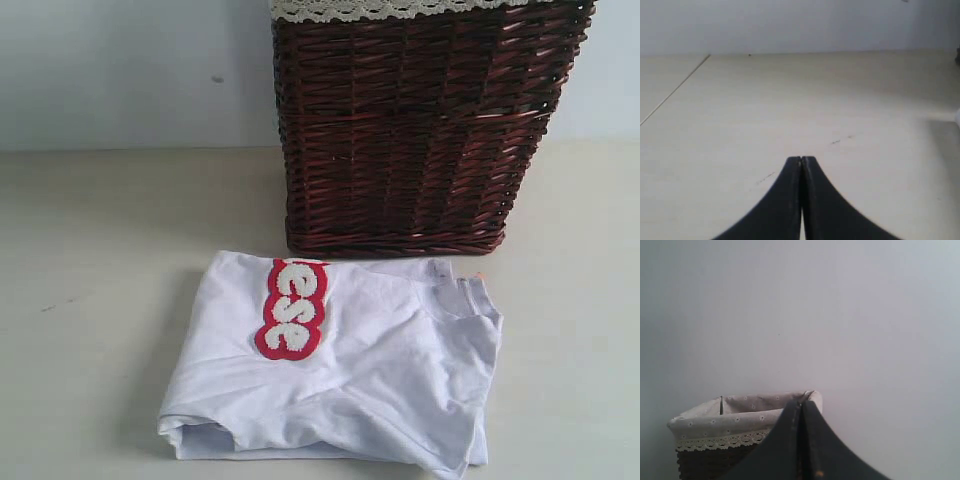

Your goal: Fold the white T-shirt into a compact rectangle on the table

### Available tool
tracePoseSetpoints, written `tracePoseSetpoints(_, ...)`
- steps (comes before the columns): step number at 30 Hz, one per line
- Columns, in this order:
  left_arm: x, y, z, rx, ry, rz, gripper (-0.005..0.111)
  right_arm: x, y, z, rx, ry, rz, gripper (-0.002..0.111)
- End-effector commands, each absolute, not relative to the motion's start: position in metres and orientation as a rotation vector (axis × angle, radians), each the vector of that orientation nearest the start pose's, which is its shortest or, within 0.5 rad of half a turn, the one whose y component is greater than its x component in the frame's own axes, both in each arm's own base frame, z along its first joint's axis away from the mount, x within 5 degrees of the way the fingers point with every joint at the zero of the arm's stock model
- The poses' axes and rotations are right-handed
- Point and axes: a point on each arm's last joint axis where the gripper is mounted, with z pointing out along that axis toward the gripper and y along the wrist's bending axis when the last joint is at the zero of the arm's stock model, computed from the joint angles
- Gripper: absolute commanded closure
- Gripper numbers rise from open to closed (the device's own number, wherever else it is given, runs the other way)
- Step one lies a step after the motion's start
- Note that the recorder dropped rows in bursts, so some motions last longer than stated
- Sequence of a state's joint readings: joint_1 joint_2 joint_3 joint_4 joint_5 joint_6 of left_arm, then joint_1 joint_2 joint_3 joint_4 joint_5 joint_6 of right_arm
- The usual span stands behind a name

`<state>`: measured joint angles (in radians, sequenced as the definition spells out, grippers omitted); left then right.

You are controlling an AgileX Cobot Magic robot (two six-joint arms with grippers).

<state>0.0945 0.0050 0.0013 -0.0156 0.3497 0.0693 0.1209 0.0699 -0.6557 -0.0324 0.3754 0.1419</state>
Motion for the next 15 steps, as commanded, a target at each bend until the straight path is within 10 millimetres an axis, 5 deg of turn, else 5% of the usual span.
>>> tracePoseSetpoints(1,0.053,0.0042,0.1811,-0.023,1.841,0.099,0.107,-0.0104,-0.0022,0.3814,0.005,1.268,0.182,0.108)
tracePoseSetpoints(15,0.053,0.0042,0.1811,-0.023,1.841,0.099,0.107,-0.0104,-0.0037,0.382,-0.026,1.26,0.113,0.108)
